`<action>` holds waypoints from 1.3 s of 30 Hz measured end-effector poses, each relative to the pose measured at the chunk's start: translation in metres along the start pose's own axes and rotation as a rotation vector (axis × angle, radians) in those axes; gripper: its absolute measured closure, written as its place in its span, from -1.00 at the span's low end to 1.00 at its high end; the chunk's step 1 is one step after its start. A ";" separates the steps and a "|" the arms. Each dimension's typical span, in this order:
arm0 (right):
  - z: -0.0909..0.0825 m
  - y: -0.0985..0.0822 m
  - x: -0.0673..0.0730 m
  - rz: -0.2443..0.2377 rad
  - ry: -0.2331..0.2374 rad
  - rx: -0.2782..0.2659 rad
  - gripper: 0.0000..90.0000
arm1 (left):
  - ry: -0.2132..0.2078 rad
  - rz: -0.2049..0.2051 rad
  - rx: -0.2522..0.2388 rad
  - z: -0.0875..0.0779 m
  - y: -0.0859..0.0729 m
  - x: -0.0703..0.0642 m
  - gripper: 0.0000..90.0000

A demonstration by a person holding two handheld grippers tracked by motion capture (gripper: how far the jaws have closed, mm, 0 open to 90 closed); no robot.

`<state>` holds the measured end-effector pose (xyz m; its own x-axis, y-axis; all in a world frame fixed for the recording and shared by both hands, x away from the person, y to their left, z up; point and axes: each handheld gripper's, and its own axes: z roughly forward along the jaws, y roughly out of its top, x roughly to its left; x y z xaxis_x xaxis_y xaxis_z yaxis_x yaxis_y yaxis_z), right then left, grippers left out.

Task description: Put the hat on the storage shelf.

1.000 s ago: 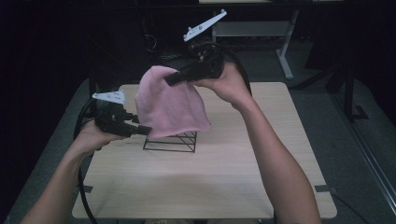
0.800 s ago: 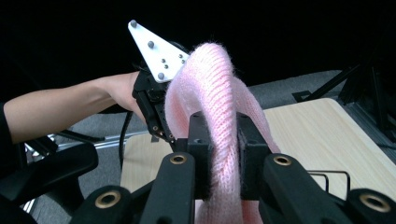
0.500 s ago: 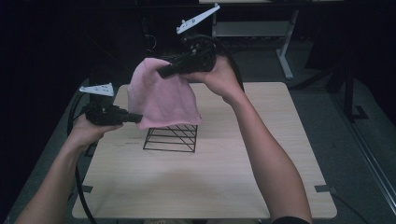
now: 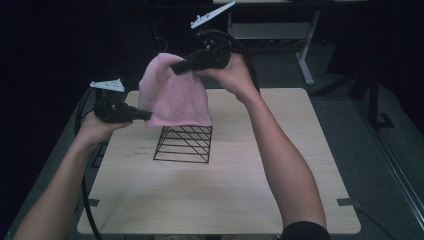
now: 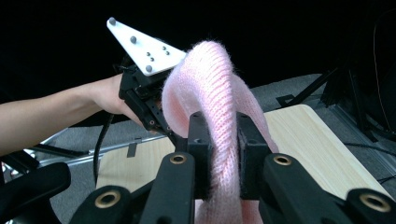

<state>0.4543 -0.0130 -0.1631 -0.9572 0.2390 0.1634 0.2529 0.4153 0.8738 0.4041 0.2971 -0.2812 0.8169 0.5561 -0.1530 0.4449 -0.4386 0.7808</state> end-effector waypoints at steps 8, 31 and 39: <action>0.004 -0.013 -0.010 0.023 0.002 0.004 0.75 | 0.013 0.002 0.040 0.010 -0.004 0.004 0.81; 0.022 -0.044 -0.011 0.037 0.044 0.046 0.73 | 0.014 0.005 0.119 0.028 -0.029 0.004 0.84; 0.031 -0.061 -0.009 0.040 0.058 0.064 0.72 | 0.045 0.019 0.164 0.035 -0.041 0.005 0.85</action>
<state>0.4513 -0.0133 -0.2324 -0.9521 0.2058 0.2260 0.2981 0.4617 0.8355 0.4027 0.2931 -0.3346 0.8103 0.5759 -0.1086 0.4860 -0.5568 0.6736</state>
